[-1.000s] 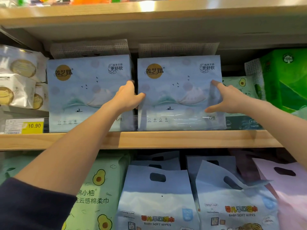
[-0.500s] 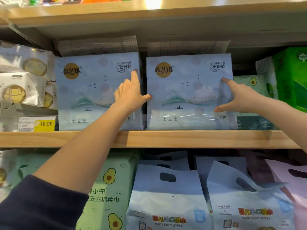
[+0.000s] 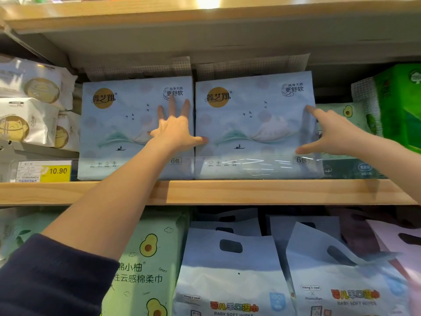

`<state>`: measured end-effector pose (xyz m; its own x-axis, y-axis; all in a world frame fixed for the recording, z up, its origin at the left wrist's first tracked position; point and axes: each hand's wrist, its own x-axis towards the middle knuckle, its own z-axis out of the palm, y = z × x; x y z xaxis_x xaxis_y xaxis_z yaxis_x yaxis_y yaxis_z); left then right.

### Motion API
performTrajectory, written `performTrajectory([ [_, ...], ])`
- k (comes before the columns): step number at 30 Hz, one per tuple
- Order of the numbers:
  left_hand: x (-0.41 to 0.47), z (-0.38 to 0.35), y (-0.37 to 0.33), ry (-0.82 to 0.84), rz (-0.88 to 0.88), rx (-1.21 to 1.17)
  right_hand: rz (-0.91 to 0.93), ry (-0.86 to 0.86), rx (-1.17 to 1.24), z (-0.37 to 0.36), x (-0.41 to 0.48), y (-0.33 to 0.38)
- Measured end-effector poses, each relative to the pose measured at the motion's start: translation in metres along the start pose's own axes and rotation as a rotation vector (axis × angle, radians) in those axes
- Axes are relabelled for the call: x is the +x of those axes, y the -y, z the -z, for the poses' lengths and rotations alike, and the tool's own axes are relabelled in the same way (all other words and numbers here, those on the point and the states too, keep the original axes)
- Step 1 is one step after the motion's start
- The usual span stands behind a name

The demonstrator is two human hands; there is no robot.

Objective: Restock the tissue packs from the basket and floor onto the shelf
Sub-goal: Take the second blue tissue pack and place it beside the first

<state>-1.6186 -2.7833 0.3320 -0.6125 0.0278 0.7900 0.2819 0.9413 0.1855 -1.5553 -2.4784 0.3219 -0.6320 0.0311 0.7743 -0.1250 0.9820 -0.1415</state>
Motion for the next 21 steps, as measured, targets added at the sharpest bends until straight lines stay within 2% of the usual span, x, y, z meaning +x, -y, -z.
performTrajectory([
  [3, 0.0034, -0.0036, 0.0036, 0.067, 0.016, 0.000, -0.012, 0.036, -0.032, -0.0001, 0.0022, 0.0007],
  [21, -0.0033, -0.0001, 0.0031, 0.054, -0.010, -0.030, -0.022, 0.024, -0.089, -0.0019, 0.0032, 0.0013],
])
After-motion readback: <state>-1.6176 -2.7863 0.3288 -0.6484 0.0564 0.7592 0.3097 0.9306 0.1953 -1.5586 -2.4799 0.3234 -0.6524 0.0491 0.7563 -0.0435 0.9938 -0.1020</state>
